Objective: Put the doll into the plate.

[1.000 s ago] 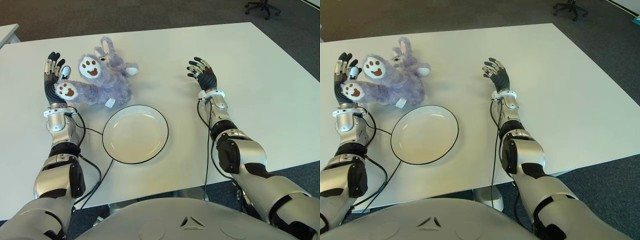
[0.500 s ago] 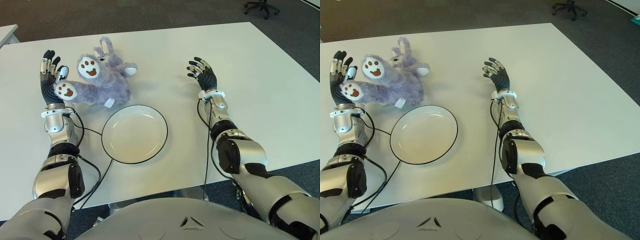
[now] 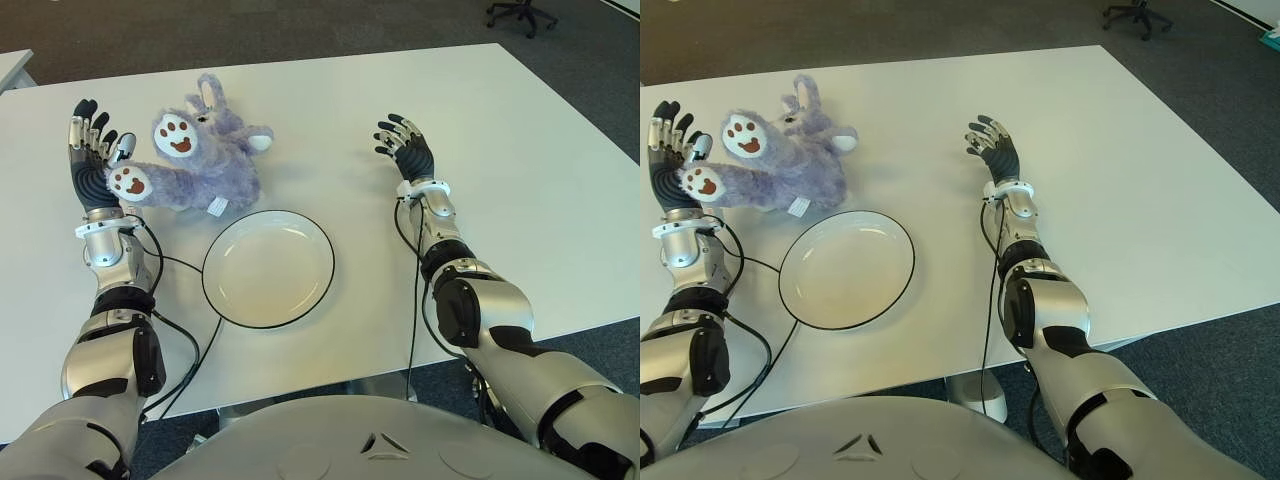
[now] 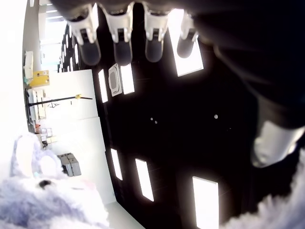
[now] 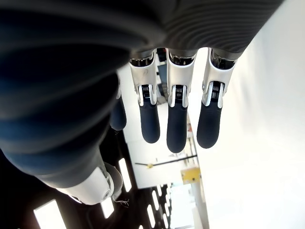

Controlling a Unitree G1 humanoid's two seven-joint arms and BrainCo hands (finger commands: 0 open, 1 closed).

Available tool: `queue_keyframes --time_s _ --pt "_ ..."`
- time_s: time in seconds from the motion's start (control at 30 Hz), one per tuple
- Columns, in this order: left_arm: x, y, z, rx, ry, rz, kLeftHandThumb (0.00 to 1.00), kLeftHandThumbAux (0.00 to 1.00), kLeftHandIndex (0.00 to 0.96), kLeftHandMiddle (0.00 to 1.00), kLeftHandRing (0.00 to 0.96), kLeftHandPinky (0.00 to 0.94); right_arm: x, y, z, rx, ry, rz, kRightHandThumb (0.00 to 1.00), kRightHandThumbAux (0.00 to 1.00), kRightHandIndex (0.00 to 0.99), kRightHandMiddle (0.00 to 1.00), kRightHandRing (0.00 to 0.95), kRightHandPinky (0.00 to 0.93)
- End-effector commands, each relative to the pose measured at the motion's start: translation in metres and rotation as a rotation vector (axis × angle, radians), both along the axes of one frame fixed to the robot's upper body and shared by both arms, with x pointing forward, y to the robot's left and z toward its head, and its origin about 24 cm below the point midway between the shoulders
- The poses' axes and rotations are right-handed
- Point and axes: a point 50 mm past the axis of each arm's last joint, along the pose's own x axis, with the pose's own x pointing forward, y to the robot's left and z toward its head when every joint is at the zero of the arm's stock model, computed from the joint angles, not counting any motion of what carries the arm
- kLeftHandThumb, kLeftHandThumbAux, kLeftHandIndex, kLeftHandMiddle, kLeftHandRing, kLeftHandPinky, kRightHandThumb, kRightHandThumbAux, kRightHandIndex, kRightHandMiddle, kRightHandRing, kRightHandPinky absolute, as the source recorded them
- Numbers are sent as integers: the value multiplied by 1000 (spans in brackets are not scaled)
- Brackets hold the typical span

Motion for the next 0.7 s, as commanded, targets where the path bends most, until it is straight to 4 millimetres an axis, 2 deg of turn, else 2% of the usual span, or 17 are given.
queue_keyframes --time_s 0.03,0.3,0.7 --pt "-76 -13 -99 -117 394 38 121 580 0 78 90 89 -11 -2 -23 26 87 -7 512 769 174 244 281 324" --pt "-84 -16 -106 -134 421 46 151 560 0 82 94 97 -10 -6 -23 26 89 -9 515 779 180 252 282 322" --pt "-89 -22 -110 -167 402 59 133 523 0 102 108 121 -10 -8 -22 18 89 -9 478 783 198 260 278 308"
